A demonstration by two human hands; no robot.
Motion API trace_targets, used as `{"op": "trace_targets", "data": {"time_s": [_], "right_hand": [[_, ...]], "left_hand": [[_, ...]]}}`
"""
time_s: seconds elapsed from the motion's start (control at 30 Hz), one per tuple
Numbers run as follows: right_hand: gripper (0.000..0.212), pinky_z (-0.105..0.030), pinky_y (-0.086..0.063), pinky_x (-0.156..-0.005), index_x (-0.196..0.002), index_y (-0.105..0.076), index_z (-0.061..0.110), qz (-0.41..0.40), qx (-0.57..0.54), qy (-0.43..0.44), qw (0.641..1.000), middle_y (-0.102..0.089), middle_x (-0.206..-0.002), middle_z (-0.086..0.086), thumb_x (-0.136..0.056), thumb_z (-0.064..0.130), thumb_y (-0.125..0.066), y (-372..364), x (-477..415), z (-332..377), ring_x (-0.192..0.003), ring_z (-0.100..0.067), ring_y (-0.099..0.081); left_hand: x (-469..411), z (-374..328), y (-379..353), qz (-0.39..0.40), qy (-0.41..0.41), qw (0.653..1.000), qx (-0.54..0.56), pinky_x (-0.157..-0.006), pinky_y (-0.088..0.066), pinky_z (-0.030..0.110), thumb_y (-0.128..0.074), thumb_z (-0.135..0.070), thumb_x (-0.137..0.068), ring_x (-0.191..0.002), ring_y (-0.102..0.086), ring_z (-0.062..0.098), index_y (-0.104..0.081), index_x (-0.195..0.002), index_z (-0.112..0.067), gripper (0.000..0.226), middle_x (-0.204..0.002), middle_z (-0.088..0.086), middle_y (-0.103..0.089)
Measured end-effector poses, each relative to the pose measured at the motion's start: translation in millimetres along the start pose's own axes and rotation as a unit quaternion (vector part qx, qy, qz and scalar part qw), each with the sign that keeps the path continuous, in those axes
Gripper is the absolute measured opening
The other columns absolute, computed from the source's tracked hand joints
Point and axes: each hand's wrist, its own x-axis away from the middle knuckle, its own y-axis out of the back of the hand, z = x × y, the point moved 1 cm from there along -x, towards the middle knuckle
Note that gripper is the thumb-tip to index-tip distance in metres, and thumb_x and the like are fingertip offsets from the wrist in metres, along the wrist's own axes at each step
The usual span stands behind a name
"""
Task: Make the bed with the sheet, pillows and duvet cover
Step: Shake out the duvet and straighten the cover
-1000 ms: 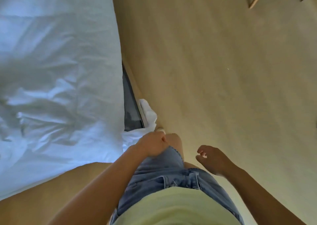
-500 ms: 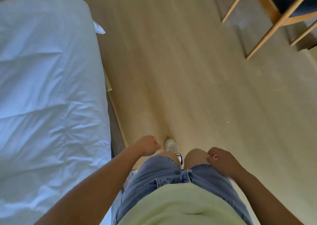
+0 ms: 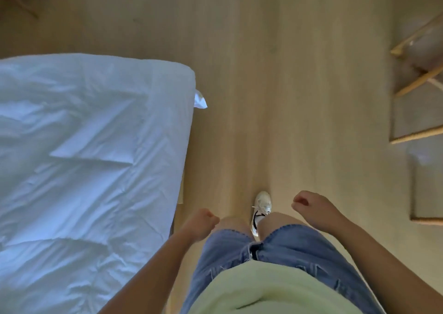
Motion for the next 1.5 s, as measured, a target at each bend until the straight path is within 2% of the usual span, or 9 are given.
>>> {"op": "trace_targets", "data": {"time_s": [0.17,0.33,0.57,0.77,0.87,0.97,1.17,1.37,1.5], "right_hand": [[0.016,-0.030,-0.045,-0.077,-0.097,-0.061,0.010,0.077,0.097,0.060,0.991,-0.064,-0.096,-0.003,-0.092,0.023,-0.052,102.2,-101.7,108.0,-0.091,-0.020,-0.059],[0.018,-0.029,-0.043,-0.075,-0.099,-0.061,0.008,0.100,0.131,0.076,0.983,-0.063,-0.099,-0.005,-0.092,0.023,-0.052,171.3,-221.9,204.2,-0.090,-0.019,-0.058],[0.017,-0.028,-0.037,-0.066,-0.092,-0.060,0.005,0.128,0.198,0.085,0.968,-0.062,-0.090,-0.007,-0.091,0.020,-0.052,261.4,-364.5,358.0,-0.078,-0.016,-0.052],[0.011,-0.019,-0.034,-0.058,-0.079,-0.054,0.017,0.124,0.241,0.113,0.956,-0.057,-0.079,0.004,-0.090,0.019,-0.052,328.1,-484.2,502.2,-0.072,-0.011,-0.050],[0.009,-0.025,-0.040,-0.069,-0.084,-0.058,0.015,0.145,0.269,0.149,0.940,-0.062,-0.086,0.000,-0.089,0.019,-0.052,342.9,-556.1,585.4,-0.083,-0.018,-0.056],[0.014,-0.029,-0.041,-0.074,-0.090,-0.062,0.011,0.172,0.311,0.182,0.917,-0.064,-0.091,-0.004,-0.090,0.021,-0.053,353.8,-616.5,684.4,-0.087,-0.020,-0.058],[0.016,-0.026,-0.037,-0.064,-0.095,-0.058,0.013,0.262,0.436,0.248,0.824,-0.059,-0.086,-0.002,-0.094,0.027,-0.050,327.7,-673.7,881.6,-0.071,-0.012,-0.050],[0.020,-0.030,-0.043,-0.072,-0.098,-0.060,0.011,0.288,0.514,0.308,0.748,-0.063,-0.099,-0.007,-0.094,0.027,-0.049,215.7,-710.2,1054.2,-0.087,-0.021,-0.058],[0.020,-0.028,-0.036,-0.061,-0.097,-0.058,0.011,0.304,0.541,0.332,0.711,-0.063,-0.094,-0.007,-0.095,0.028,-0.048,129.9,-709.8,1163.9,-0.072,-0.015,-0.051]], "left_hand": [[-44.1,-83.1,96.7,-0.086,0.019,0.984,0.154,-0.070,-0.044,0.028,-0.053,-0.029,-0.092,-0.078,-0.059,0.020,-0.062,-0.087,-0.014,0.017,-0.081,0.003,-0.063],[-111.8,-146.8,192.1,-0.076,0.074,0.912,0.397,-0.056,-0.041,0.022,-0.054,-0.016,-0.092,-0.062,-0.054,0.016,-0.060,-0.085,-0.009,0.011,-0.075,0.005,-0.060],[-208.0,-237.9,375.9,-0.100,0.065,0.940,0.319,-0.054,-0.039,0.020,-0.053,-0.015,-0.093,-0.065,-0.051,0.016,-0.057,-0.093,-0.001,0.015,-0.081,0.010,-0.059],[-274.6,-289.3,526.2,-0.123,0.038,0.967,0.219,-0.079,-0.040,0.031,-0.049,-0.023,-0.094,-0.086,-0.052,0.023,-0.058,-0.098,-0.001,0.024,-0.098,0.016,-0.060],[-312.5,-300.6,595.6,-0.133,0.039,0.957,0.255,-0.075,-0.040,0.029,-0.049,-0.025,-0.094,-0.081,-0.051,0.020,-0.055,-0.091,-0.007,0.019,-0.091,0.010,-0.057],[-336.7,-304.3,664.4,-0.184,0.059,0.914,0.357,-0.074,-0.047,0.032,-0.050,-0.026,-0.094,-0.081,-0.057,0.022,-0.060,-0.095,-0.001,0.027,-0.094,0.014,-0.063],[-341.6,-278.1,769.1,-0.271,0.104,0.848,0.445,-0.079,-0.047,0.030,-0.051,-0.032,-0.092,-0.087,-0.061,0.019,-0.059,-0.092,-0.017,0.017,-0.090,0.003,-0.064],[-358.7,-187.5,849.7,-0.317,0.164,0.760,0.543,-0.066,-0.042,0.019,-0.054,-0.023,-0.090,-0.073,-0.054,0.011,-0.058,-0.082,-0.015,0.012,-0.081,-0.002,-0.062],[-359.5,-103.4,922.6,-0.316,0.199,0.737,0.563,-0.064,-0.041,0.022,-0.053,-0.022,-0.090,-0.069,-0.050,0.012,-0.054,-0.078,-0.012,0.015,-0.078,0.002,-0.058]]}}
